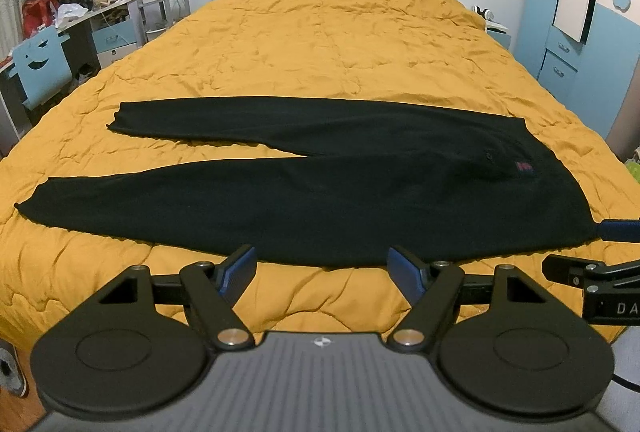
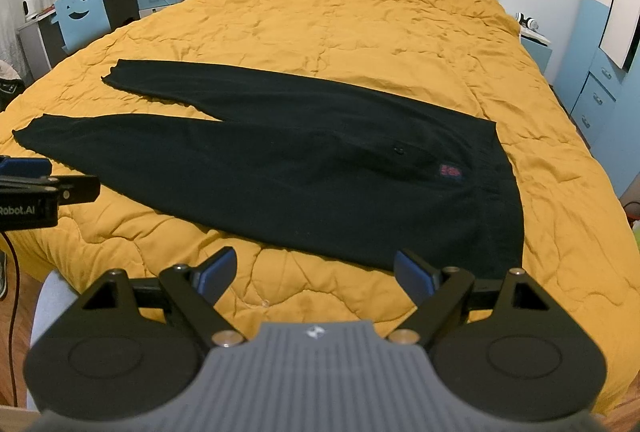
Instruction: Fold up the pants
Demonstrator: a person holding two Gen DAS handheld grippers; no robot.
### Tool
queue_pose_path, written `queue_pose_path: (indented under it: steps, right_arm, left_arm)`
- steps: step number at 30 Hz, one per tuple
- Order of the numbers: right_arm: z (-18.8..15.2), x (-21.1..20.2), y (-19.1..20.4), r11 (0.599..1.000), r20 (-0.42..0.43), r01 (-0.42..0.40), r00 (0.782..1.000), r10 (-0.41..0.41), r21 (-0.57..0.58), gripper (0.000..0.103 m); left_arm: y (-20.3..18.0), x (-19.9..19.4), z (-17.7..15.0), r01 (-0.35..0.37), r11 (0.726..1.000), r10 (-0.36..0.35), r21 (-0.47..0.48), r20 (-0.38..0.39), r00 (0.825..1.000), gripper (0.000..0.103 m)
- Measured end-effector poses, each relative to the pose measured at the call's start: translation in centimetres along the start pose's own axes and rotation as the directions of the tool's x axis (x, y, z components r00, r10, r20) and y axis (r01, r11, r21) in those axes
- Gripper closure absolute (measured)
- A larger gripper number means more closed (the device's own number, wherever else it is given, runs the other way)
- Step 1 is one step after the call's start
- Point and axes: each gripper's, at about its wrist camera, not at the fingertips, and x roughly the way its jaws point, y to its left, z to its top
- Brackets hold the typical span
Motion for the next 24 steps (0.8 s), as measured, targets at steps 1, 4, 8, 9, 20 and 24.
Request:
queue_pose_path:
  steps: [1, 4, 8, 9, 20, 24]
  right_arm:
    - [-0.01, 0.0, -0.01, 1.0, 0.0, 0.0, 1.0, 0.0, 0.0, 0.021]
    - [0.0, 0.0, 0.01, 1.0, 0.0, 0.001, 1.0, -0.001, 0.001, 0.021]
    - [-0.03, -0.07, 0.0, 1.0, 0.001, 0.002, 1.0, -0.002, 0.001, 0.021]
    - [-0.03, -0.06, 0.0, 1.0, 0.001, 0.002, 1.0, -0.002, 0.001, 0.021]
    - [-0.01, -0.17, -0.04, 1.0, 0.001, 0.004, 1.0, -0.004, 0.0, 0.021]
    - [0.01, -0.25, -0.06, 1.0, 0.001, 0.005, 1.0, -0.005, 0.0, 0.021]
  left_arm:
    - [0.01, 0.0, -0.01, 0.001, 1.0, -0.001, 0.001, 0.001, 1.0, 0.016]
    - [-0.01, -0.02, 0.0, 0.0, 1.0, 0.0, 0.001, 0.001, 1.0, 0.016]
    - [0.06, 0.0, 0.02, -0.002, 1.0, 0.002, 0.001, 0.002, 1.0, 0.016]
    - [0.09, -0.03, 0.03, -0.002, 1.0, 0.002, 0.001, 0.003, 1.0, 0.016]
    - [0.02, -0.1, 0.06, -0.003, 1.0, 0.003, 0.003, 0.004, 1.0, 0.016]
    - [0.01, -0.11, 0.08, -0.003, 1.0, 0.003, 0.002, 0.004, 1.0, 0.016]
